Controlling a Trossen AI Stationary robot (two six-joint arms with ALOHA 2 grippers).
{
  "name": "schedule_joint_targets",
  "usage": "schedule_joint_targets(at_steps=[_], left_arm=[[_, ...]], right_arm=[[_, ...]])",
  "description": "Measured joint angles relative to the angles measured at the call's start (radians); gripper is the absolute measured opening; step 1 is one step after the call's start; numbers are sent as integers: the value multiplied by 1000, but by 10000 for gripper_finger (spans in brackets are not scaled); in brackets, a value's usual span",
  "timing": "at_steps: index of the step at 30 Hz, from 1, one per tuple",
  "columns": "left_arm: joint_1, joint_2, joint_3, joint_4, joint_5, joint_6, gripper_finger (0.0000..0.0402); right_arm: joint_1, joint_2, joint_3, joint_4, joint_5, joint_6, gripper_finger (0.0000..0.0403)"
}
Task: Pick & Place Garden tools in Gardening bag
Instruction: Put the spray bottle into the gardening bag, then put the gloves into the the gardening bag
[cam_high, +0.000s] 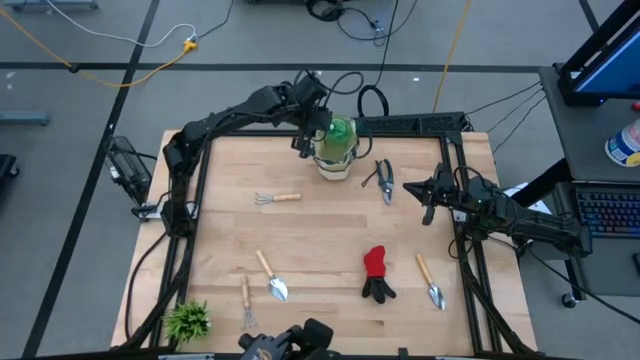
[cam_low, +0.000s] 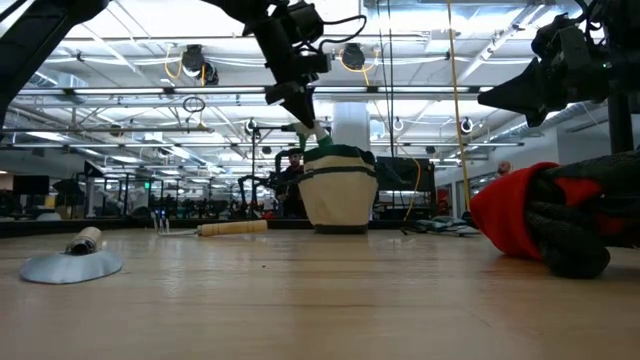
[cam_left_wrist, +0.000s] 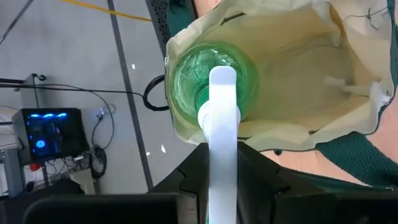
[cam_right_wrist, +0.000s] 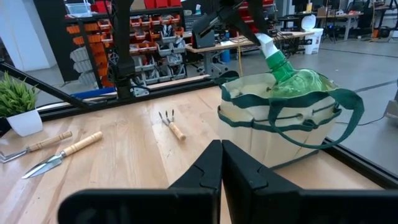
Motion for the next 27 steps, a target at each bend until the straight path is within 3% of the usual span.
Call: schedule_joint_targets(at_steps=[17, 27], left_arm=[[0, 0, 0, 28, -27, -29, 76], [0, -1, 0, 51, -32, -24, 149]], right_arm=[[0, 0, 0, 0, 0, 0, 0], [0, 0, 0, 0, 0, 0, 0]])
